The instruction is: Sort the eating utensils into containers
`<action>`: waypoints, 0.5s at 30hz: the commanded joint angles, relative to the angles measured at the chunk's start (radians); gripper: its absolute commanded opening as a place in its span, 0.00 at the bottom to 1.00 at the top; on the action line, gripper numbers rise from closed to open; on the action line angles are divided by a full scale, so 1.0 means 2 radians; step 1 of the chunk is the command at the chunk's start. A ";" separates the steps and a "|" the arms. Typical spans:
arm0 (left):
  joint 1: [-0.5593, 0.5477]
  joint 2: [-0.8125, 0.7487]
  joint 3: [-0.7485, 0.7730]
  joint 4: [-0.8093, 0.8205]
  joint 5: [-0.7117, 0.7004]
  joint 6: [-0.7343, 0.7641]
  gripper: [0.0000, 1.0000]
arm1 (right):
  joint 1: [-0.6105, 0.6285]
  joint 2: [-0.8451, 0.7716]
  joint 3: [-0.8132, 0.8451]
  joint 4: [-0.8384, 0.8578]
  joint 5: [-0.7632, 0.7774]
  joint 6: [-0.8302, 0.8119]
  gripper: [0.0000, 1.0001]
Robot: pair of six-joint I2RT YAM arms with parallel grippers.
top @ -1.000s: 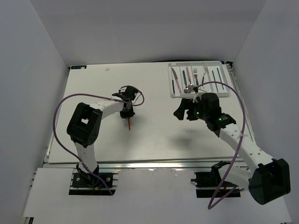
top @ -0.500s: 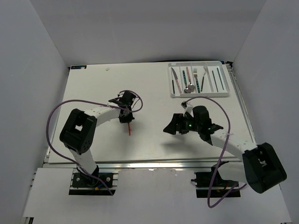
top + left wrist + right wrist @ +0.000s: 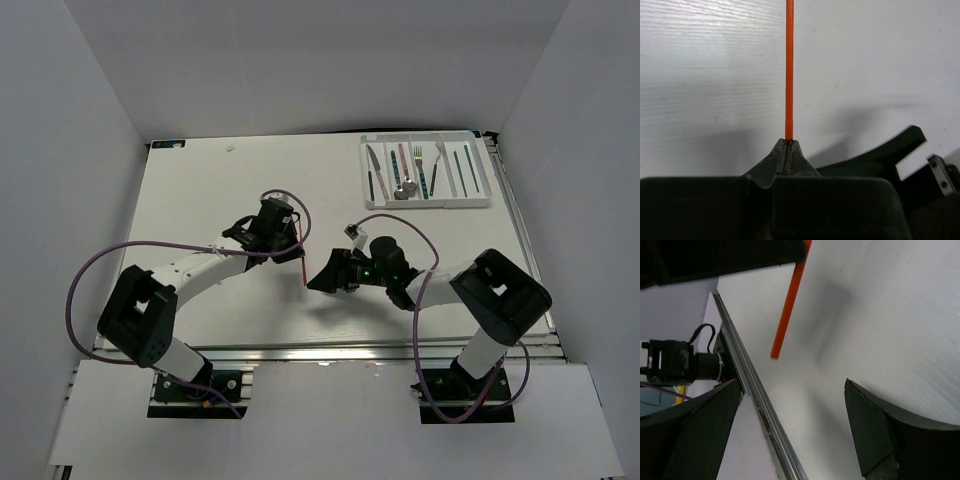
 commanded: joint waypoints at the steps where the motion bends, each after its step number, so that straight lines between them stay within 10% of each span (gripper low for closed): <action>1: -0.012 -0.035 -0.006 0.033 0.021 -0.022 0.00 | 0.010 0.016 0.030 0.091 0.019 0.032 0.88; 9: -0.029 -0.051 -0.015 0.039 0.019 -0.031 0.00 | 0.017 0.055 0.061 0.101 0.029 0.042 0.68; 15: -0.031 -0.059 -0.010 0.039 0.018 -0.029 0.00 | 0.017 0.059 0.068 0.105 0.032 0.035 0.20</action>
